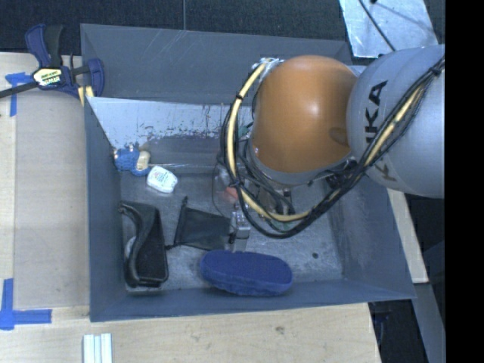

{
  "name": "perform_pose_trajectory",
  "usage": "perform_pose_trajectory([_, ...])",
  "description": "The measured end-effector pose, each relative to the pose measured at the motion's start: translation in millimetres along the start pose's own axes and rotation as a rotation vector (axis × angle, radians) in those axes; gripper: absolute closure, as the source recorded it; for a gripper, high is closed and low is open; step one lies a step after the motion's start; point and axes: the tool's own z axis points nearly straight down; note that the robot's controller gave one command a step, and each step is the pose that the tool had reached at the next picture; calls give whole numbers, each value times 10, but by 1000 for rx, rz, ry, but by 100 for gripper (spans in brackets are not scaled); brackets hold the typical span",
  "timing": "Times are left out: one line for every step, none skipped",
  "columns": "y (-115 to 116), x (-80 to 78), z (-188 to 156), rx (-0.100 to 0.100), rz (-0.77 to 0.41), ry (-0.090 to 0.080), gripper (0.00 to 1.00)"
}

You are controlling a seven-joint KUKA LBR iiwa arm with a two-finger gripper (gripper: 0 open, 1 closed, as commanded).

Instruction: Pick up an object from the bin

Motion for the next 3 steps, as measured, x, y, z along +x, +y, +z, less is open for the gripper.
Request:
perform_pose_trajectory([175,-96,1625,0,-27,0,0])
perform_pose_trajectory([-296,-334,1684,-1,-56,-10,0])
perform_pose_trajectory([-268,-331,1678,-2,-59,-10,100])
